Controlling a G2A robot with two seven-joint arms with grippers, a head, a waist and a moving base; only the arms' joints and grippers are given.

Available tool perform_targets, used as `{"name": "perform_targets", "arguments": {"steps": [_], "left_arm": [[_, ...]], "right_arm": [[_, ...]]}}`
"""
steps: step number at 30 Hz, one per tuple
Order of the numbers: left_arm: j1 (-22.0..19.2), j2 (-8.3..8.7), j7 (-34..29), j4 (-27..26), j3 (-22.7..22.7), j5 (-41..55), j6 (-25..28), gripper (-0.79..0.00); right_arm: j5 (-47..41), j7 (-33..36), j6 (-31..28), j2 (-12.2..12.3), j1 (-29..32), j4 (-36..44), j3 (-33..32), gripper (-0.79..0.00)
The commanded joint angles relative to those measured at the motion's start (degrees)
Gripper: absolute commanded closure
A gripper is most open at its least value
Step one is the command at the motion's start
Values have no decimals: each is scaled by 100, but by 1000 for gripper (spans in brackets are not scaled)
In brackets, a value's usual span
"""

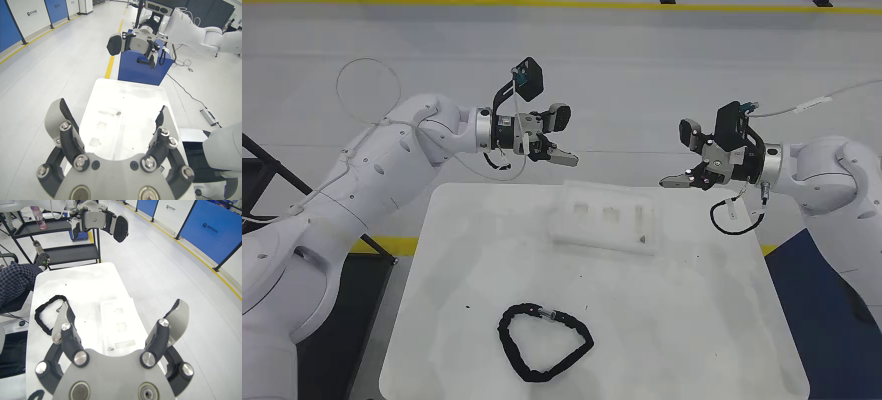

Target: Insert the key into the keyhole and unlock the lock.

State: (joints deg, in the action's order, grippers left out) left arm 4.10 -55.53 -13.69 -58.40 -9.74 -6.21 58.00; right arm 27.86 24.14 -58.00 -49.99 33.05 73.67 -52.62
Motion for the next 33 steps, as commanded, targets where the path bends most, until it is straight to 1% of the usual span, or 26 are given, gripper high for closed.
{"name": "perform_targets", "arguments": {"steps": [1,10,15,19,27,33], "left_arm": [[0,0,0,0,0,0,0,-784],[0,0,-4,0,0,3,0,-785],[0,0,-4,0,0,3,0,-785],[0,0,-4,0,0,3,0,-785],[0,0,-4,0,0,3,0,-785],[0,0,-4,0,0,3,0,-785]], "right_arm": [[0,0,0,0,0,0,0,-784],[3,1,39,-1,30,-17,10,-785],[27,-2,472,-16,236,-72,32,-785],[5,179,750,-33,355,-152,92,-785],[-904,992,1581,-139,545,-506,381,-785],[-1464,1422,2083,-270,594,-725,617,-785]]}}
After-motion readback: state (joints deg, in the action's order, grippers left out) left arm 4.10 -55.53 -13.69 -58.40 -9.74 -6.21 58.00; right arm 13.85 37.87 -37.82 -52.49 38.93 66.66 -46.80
